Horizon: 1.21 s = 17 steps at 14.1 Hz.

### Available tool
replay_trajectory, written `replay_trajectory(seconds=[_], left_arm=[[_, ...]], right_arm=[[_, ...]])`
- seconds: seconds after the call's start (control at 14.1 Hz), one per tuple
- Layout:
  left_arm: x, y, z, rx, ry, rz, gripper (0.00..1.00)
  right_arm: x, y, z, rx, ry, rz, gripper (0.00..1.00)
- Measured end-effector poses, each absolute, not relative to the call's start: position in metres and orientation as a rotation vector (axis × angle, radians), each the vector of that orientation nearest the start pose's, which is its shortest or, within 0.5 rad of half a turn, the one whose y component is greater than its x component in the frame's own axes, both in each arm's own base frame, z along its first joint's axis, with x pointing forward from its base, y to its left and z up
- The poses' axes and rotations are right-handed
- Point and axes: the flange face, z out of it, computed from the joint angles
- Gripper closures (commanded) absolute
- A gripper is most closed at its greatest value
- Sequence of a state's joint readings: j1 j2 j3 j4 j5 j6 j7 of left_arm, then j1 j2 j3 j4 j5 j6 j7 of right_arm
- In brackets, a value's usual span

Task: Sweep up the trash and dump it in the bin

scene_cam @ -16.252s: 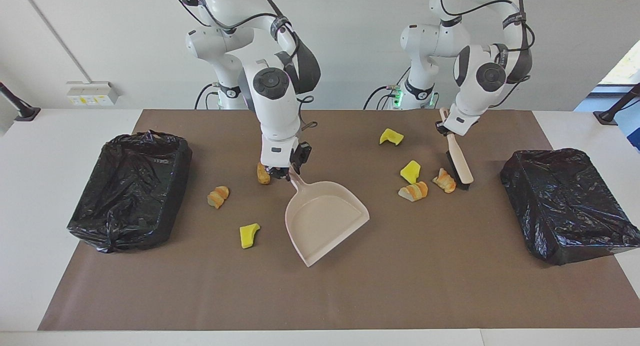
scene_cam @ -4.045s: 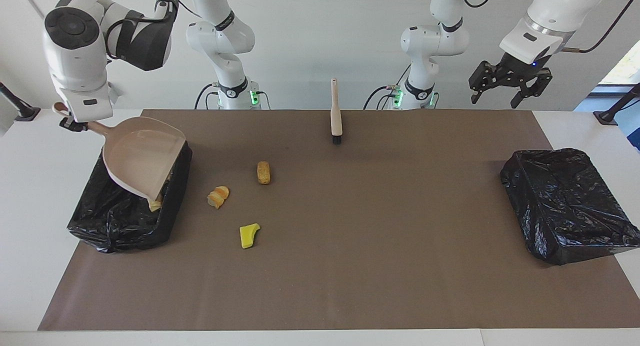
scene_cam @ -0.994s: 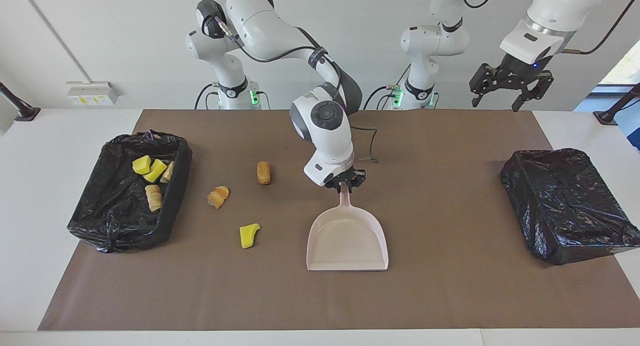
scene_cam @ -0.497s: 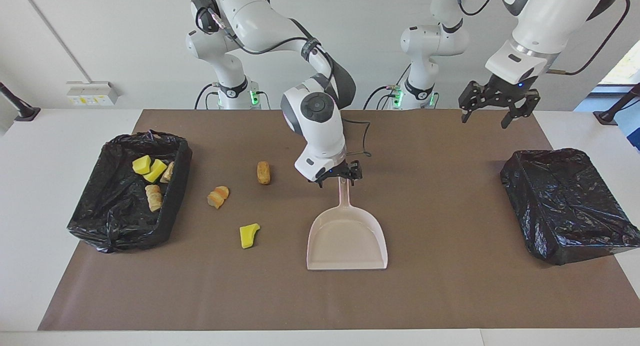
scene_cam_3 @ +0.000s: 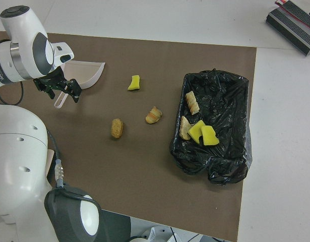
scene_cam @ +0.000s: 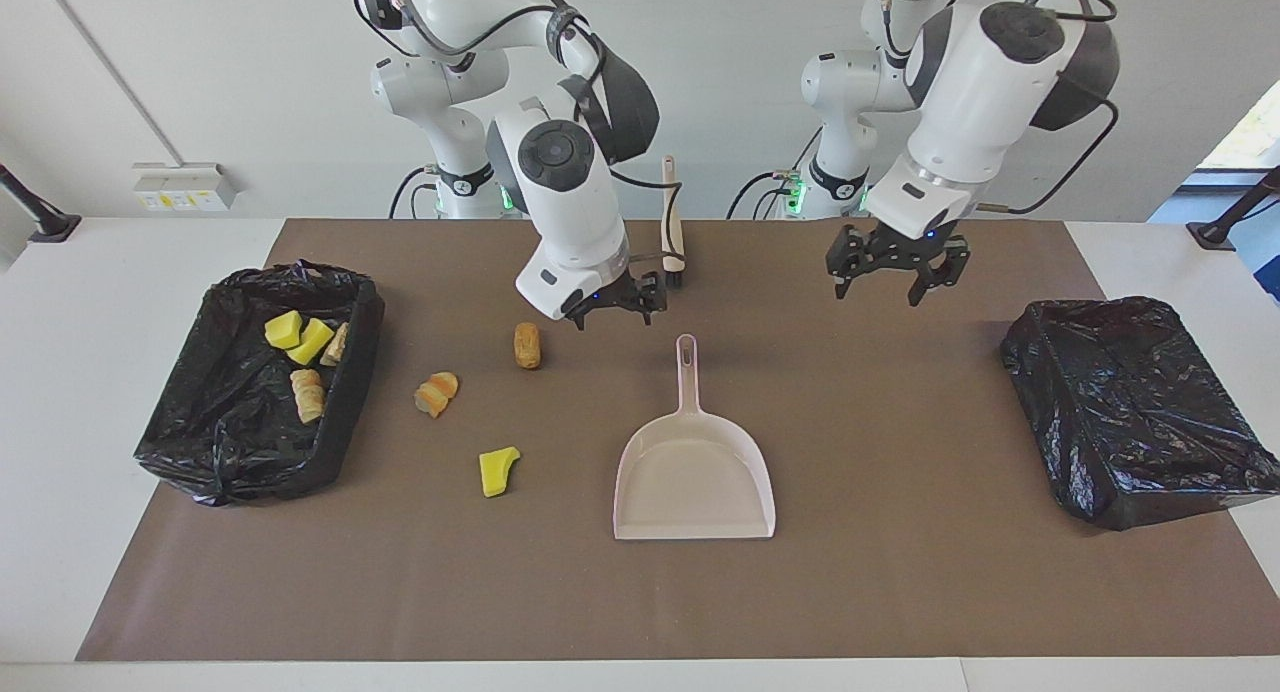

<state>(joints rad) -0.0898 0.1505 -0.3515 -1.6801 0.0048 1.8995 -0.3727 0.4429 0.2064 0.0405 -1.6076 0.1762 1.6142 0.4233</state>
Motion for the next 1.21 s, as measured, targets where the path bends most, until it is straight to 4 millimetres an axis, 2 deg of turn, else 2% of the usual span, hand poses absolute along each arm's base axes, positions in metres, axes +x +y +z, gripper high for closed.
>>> replay_trajectory(seconds=[0.21, 0.43, 0.57, 0.71, 0.85, 1.06, 1.21], left_arm=[[0.563, -0.3, 0.469, -3.171, 0.035, -0.108, 0.0], [0.558, -0.338, 0.426, -3.148, 0.012, -0.1, 0.0], [0.549, -0.362, 0.406, -3.13, 0.009, -0.104, 0.0], [0.54, -0.378, 0.399, -3.128, 0.016, -0.098, 0.0], [0.537, -0.385, 0.394, -3.135, 0.019, -0.094, 0.0], [0.535, -0.394, 0.375, -3.119, 0.009, -0.089, 0.0], [0.537, -0.401, 0.363, -3.112, -0.017, -0.092, 0.0]], right_arm=[[0.448, 0.309, 0.468, -3.041, -0.126, 0.502, 0.0], [0.372, 0.327, 0.446, -3.008, -0.058, 0.48, 0.0], [0.331, 0.34, 0.442, -3.002, 0.006, 0.465, 0.0], [0.297, 0.363, 0.434, -3.011, 0.077, 0.435, 0.0], [0.265, 0.383, 0.418, -3.036, 0.123, 0.442, 0.0], [0.236, 0.405, 0.397, -3.059, 0.181, 0.437, 0.0], [0.219, 0.423, 0.37, -3.078, 0.195, 0.432, 0.0]])
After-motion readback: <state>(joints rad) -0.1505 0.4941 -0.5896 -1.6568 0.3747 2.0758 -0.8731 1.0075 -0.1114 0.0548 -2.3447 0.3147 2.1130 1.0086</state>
